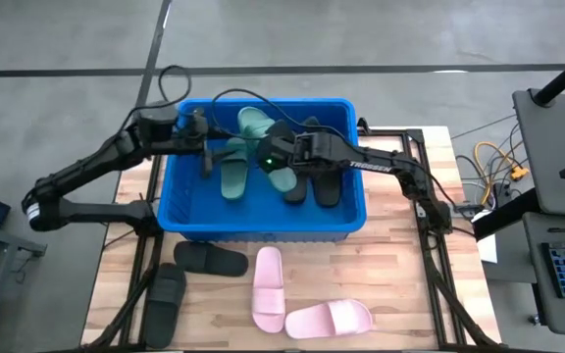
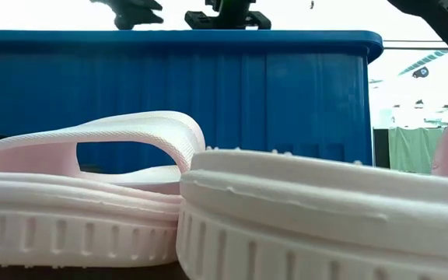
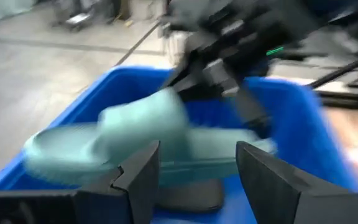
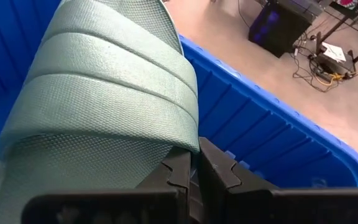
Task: Pick and place slides into bin
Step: Put the green slide into the blue bin
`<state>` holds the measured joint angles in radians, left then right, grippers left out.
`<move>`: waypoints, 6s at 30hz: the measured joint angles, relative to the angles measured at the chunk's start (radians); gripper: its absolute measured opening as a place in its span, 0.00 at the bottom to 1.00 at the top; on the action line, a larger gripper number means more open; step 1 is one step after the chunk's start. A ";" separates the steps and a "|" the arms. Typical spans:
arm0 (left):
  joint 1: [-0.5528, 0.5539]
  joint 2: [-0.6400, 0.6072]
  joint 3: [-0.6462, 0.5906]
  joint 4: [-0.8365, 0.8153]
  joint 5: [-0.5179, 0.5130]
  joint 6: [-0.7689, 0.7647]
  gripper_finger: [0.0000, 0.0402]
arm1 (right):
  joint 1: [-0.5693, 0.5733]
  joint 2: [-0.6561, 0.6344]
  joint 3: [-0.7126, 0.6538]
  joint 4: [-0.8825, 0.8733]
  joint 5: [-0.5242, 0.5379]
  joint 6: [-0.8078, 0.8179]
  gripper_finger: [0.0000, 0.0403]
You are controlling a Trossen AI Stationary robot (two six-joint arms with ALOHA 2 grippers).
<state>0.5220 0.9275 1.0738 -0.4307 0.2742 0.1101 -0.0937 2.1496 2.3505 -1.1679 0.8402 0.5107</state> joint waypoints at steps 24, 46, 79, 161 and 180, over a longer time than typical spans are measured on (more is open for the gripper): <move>0.113 0.092 0.045 0.137 -0.155 -0.664 0.48 | 0.016 -0.068 0.001 -0.001 0.164 -0.243 0.02; 0.199 0.263 0.022 0.372 0.141 -1.021 0.48 | 0.040 -0.068 0.001 0.003 0.224 -0.307 0.02; 0.295 0.314 0.020 0.605 0.357 -1.073 0.05 | 0.075 -0.135 0.000 0.072 0.088 -0.661 0.28; 0.461 0.102 0.017 0.615 0.671 -0.837 0.48 | 0.054 -0.139 -0.039 0.351 -0.128 -0.834 0.02; 0.462 -0.167 0.016 0.606 0.634 -0.673 0.48 | -0.014 -0.135 -0.315 0.599 -0.193 -0.775 0.02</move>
<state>0.9844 0.7609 1.0897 0.1757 0.9085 -0.5625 -0.1072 2.0148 2.0350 -0.5692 0.6476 -0.2641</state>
